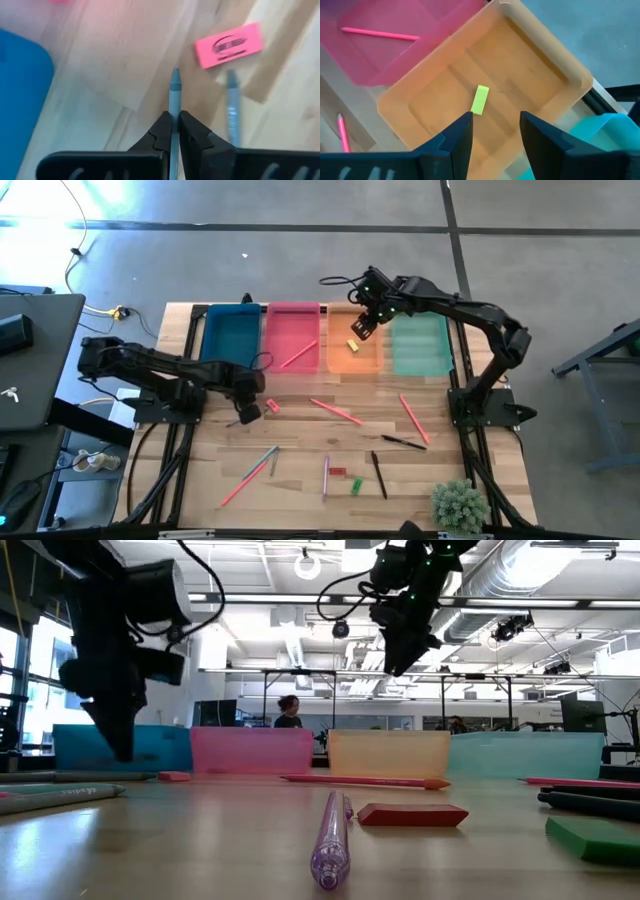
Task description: Sort crayons/erasers/pens/pencils in bins
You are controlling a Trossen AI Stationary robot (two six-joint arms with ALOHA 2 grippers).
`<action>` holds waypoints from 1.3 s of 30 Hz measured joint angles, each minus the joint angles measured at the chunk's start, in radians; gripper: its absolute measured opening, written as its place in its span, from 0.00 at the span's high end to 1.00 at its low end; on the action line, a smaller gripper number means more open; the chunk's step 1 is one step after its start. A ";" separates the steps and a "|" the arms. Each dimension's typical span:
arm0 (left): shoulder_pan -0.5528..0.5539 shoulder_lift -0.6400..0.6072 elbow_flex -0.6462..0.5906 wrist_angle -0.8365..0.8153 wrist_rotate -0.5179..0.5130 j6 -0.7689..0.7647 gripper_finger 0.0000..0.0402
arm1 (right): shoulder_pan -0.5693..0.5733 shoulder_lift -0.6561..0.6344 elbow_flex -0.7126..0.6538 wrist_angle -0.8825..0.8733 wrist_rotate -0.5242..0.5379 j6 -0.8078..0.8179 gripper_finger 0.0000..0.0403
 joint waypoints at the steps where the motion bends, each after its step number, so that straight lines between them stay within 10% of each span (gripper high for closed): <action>1: 0.000 -0.023 0.000 0.001 0.001 -0.010 0.99 | 0.000 -0.005 0.000 -0.003 0.000 0.000 0.61; 19: 0.254 -0.419 0.056 0.001 -0.235 -0.022 0.99 | 0.000 -0.008 0.000 -0.019 -0.002 0.016 0.61; 39: 0.762 -0.208 0.107 0.120 -0.200 0.138 0.99 | 0.083 -0.007 0.000 -0.044 -0.016 0.061 0.61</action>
